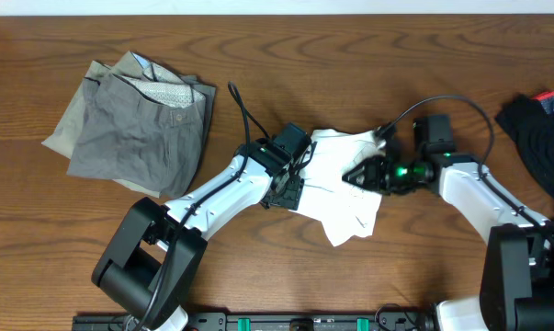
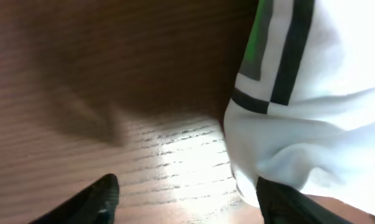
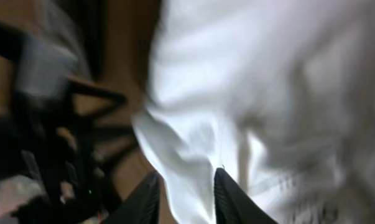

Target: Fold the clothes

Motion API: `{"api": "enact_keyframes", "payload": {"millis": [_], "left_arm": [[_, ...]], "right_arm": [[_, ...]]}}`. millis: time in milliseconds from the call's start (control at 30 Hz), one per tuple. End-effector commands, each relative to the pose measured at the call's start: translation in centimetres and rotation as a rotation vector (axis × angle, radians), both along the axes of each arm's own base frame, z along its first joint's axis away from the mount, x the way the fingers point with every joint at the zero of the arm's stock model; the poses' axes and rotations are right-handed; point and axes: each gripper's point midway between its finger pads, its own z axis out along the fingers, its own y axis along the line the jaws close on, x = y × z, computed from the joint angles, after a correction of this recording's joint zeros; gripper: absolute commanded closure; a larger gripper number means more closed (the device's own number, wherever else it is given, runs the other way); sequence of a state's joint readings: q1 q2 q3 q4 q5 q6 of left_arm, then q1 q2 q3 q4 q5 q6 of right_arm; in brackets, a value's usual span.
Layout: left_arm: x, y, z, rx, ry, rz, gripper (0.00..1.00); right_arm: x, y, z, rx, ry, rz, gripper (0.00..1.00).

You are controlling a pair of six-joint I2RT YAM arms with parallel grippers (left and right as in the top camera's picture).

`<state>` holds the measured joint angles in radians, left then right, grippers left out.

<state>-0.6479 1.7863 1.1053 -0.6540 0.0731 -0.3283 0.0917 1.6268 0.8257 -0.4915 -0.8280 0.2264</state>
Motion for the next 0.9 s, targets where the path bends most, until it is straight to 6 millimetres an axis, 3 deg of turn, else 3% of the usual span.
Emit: {"api": "enact_keyframes", "payload": {"millis": [0, 267, 367, 467, 667, 767, 867], "left_arm": [[-0.5, 0.8, -0.8, 0.022, 0.034, -0.014, 0.34], [0.6, 2.7, 1.6, -0.004, -0.001, -0.008, 0.32], [0.7, 2.0, 2.8, -0.070, -0.014, -0.028, 0.29], [0.7, 0.7, 3.3, -0.144, -0.011, -0.042, 0.28], [0.7, -0.8, 2.6, -0.195, 0.006, -0.064, 0.27], [0.0, -2.1, 2.1, -0.265, 0.048, -0.086, 0.27], [-0.7, -2.8, 1.1, -0.304, 0.068, -0.115, 0.27]], "right_arm": [[-0.6, -0.5, -1.2, -0.152, -0.016, 0.028, 0.75], [-0.1, -0.5, -2.5, -0.303, -0.072, 0.049, 0.73], [-0.1, -0.1, -2.5, -0.305, -0.086, 0.061, 0.73], [-0.5, 0.5, -2.5, -0.300, -0.086, 0.082, 0.83], [-1.1, 1.7, -2.4, -0.294, -0.096, 0.122, 0.89], [-1.1, 1.6, -2.5, -0.296, -0.095, 0.122, 0.99], [-0.7, 0.9, -2.6, -0.314, -0.094, 0.101, 0.99]]}}
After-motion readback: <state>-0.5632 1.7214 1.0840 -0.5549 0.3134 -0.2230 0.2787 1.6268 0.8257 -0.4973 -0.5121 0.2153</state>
